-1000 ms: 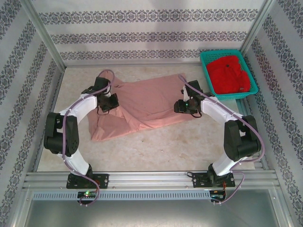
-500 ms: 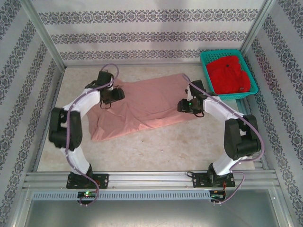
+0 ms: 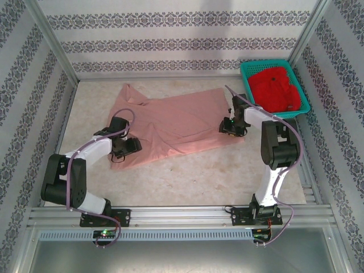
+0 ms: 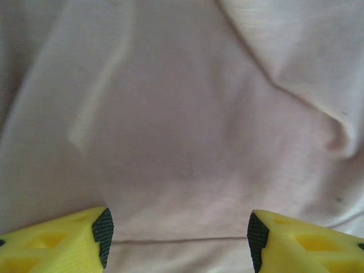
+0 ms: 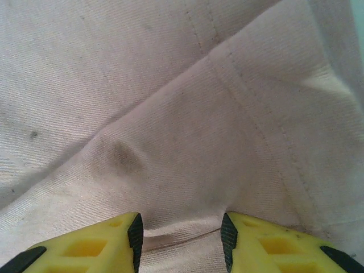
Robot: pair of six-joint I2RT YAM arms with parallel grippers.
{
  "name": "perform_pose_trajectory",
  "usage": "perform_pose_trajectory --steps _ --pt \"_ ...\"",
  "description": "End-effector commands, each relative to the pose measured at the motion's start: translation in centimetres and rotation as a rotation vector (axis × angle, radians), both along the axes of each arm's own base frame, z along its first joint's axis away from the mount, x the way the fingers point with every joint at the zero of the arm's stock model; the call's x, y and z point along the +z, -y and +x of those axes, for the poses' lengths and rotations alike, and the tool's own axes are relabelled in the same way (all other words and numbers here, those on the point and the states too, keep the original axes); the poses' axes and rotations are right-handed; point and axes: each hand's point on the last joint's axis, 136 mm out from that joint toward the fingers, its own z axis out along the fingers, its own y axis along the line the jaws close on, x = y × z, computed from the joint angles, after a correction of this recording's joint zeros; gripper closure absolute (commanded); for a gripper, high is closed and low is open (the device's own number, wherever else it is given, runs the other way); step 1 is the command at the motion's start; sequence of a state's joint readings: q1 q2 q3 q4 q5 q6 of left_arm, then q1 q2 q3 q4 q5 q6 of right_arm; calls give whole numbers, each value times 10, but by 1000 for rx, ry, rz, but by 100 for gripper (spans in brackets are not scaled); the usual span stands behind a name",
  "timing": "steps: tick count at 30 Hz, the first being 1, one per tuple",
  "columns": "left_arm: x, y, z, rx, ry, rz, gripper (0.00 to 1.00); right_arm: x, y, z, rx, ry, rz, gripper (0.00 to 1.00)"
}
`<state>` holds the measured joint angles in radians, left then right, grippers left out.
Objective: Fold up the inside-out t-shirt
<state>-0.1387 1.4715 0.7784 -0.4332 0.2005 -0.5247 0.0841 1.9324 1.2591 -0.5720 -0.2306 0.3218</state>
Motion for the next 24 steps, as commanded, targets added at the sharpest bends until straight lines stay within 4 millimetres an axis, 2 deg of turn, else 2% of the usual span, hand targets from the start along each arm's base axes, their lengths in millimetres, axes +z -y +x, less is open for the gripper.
perform_pose_trajectory --steps 1,5,7,12,15,17,21,22,24 --pt "-5 -6 -9 25 -23 5 35 -11 12 -29 -45 -114 -7 56" --pt "-10 6 -24 24 -45 -69 34 -8 29 -51 -107 -139 -74 57" --pt "-13 13 -32 11 -55 -94 34 -11 36 -75 -118 -175 -108 57" --pt "-26 17 -55 -3 -111 -107 34 -12 59 -136 -172 -229 -209 58" --pt "-26 13 -67 21 -99 -102 34 -5 57 -159 -216 -193 -191 57" --pt "-14 13 -62 33 -36 -113 33 12 52 -150 -190 -86 -200 54" --pt "34 26 -26 5 141 -184 33 66 25 -106 -44 171 -224 51" --pt "44 32 -17 -12 171 -198 33 75 17 -98 -15 210 -225 51" --pt "51 37 -4 -28 189 -196 34 81 7 -88 13 237 -218 51"
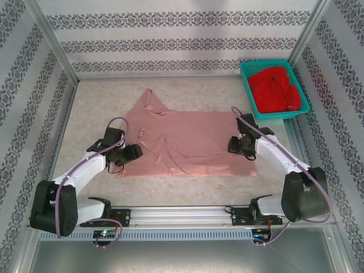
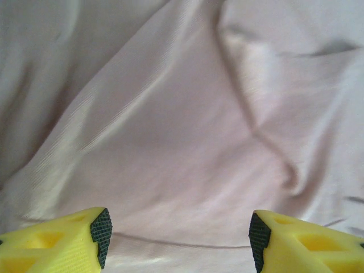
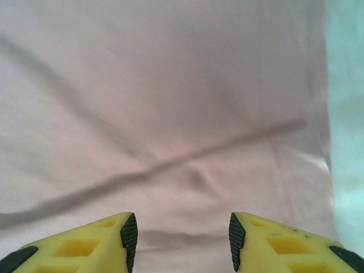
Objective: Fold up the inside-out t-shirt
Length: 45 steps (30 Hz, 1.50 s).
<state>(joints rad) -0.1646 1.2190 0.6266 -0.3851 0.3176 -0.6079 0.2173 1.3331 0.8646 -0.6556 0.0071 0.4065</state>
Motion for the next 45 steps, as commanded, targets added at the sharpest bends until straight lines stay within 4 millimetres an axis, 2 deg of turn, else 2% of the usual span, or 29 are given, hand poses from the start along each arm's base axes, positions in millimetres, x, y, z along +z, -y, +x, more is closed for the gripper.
perform_pose_trajectory --steps 1,8,14,17,22,28,33,36,39,42,45 --pt "23 16 31 -27 78 -30 35 17 -7 27 41 91 -34 51" --pt "2 16 71 -48 41 43 42 -2 -27 31 83 35 -13 51" --pt "-13 9 107 -76 34 154 48 -3 -31 29 89 40 2 51" --pt "-19 9 121 -81 26 173 54 -1 -31 29 94 43 -1 51" --pt "-22 23 142 -87 22 115 70 -2 -31 29 100 39 -7 51" --pt "-9 49 165 -89 40 -30 85 -5 -29 27 98 32 -12 51" --pt "-7 61 181 -69 37 -104 79 -3 -31 29 100 36 -4 51" --pt "2 64 185 -75 55 -121 72 4 -36 31 108 54 14 51" --pt "15 59 183 -75 87 -101 63 16 -51 35 151 100 48 51" --pt "30 42 170 -57 137 -22 52 31 -79 36 233 158 104 51" --pt "34 21 153 -35 148 66 46 45 -127 36 343 217 197 50"
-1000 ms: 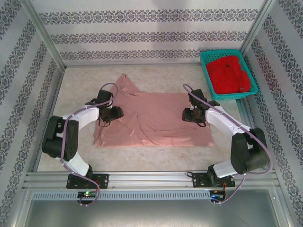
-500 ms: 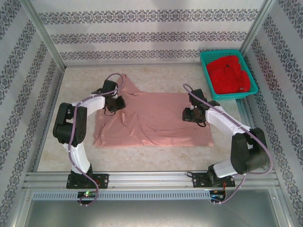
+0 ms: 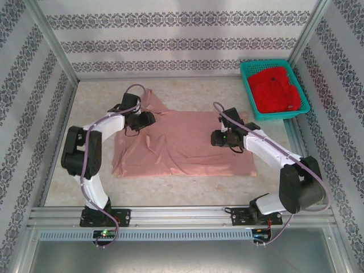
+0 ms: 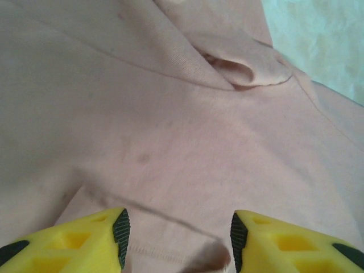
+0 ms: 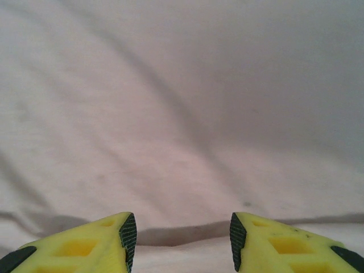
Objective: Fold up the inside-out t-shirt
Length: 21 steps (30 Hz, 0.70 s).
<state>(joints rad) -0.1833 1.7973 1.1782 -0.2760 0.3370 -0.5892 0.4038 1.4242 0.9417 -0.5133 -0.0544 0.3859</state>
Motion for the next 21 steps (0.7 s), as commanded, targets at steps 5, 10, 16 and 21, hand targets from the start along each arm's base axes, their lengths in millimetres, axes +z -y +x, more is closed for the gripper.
perform_pose_trajectory --steps 5,10,16,21 --pt "4 -49 -30 54 5 135 46 37 -138 16 251 134 220 49" --pt "0 -61 -38 36 -19 193 49 30 -191 29 281 123 210 50" --pt "11 -66 -11 28 58 247 46 26 -145 59 186 146 113 49" --pt "5 -57 40 -43 93 259 45 15 -74 76 67 109 98 48"
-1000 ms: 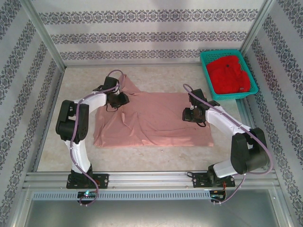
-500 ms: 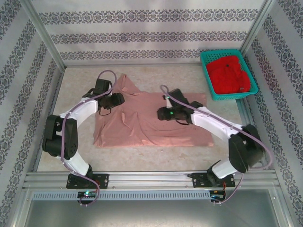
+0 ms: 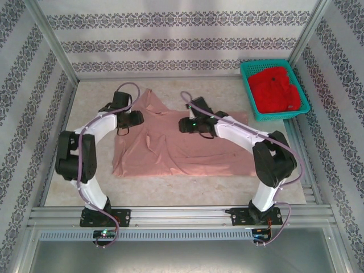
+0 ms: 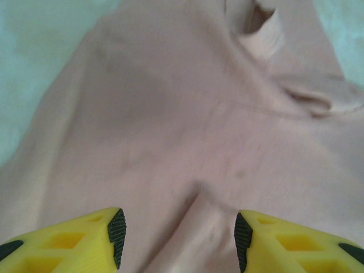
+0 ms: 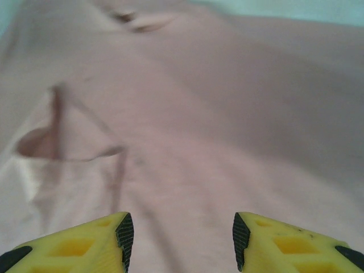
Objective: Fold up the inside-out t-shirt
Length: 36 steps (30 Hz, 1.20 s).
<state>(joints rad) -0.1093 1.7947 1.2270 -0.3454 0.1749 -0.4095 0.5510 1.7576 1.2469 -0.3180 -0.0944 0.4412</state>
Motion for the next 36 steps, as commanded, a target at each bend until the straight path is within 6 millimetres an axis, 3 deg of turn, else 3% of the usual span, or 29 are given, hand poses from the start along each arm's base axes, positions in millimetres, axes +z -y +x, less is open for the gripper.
perform_pose_trajectory --steps 1,5,9,17,23,28,36 --pt "-1 10 36 -81 39 7 44 1 53 4 -85 -1 -40 48" --pt "-7 25 70 -113 46 -49 44 3 100 8 -178 10 -57 48" --pt "-19 27 98 -136 19 -24 45 0 117 5 -205 3 -46 47" --pt "-24 23 149 -143 40 43 45 -21 113 1 -191 -58 -36 47" --pt "-31 28 182 -133 41 29 45 -26 109 0 -183 -74 -35 47" --pt "-39 27 197 -113 35 35 46 -28 108 -1 -176 -82 -37 47" --pt "-44 25 210 -77 71 42 58 -29 105 0 -169 -86 -39 47"
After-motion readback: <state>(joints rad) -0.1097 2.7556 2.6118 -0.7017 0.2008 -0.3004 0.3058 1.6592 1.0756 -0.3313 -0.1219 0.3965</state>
